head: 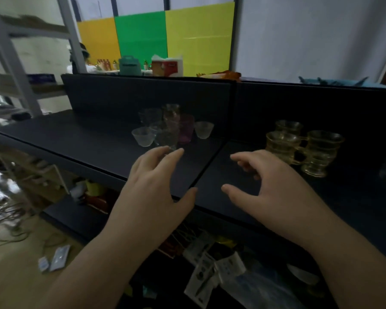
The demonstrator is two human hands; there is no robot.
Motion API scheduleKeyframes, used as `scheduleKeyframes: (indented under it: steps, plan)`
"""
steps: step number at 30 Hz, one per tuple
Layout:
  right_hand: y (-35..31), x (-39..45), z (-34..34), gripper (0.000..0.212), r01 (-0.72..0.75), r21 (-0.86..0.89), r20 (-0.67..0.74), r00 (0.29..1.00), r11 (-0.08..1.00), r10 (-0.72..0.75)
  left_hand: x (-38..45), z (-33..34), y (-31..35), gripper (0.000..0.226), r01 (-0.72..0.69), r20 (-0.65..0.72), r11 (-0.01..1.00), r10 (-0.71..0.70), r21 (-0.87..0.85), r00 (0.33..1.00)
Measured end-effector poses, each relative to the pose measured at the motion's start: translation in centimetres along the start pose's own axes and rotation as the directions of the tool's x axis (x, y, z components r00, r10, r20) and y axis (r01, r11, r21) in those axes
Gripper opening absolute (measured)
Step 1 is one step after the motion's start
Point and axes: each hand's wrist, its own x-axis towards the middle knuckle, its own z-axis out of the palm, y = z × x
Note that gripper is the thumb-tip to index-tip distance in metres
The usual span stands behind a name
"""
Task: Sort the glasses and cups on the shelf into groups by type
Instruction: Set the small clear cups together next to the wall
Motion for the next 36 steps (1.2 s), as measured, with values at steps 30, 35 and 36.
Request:
scheduleKeyframes:
  steps: [30,35,36]
  plan:
    - [-9.4,15.2,14.5,0.065,-0.437,-0.243,-0.186,0.897,0.866,0.401,21.4,5.4,-24.6,0.087,-0.119,0.423,0.986,0.157,-0.117,0.893]
    - [-9.7,16.8,15.1,0.075,-0.478,-0.224,-0.22,0.874,0.85,0.433,21.1,5.8,-24.9,0.073,-0.101,0.418,0.966,0.196,-0.238,0.887]
    - [-9.8,17.3,15.2,0.079,-0.488,-0.214,-0.217,0.869,0.846,0.445,21.1,5.8,-25.0,0.071,-0.1,0.415,0.962,0.201,-0.254,0.887]
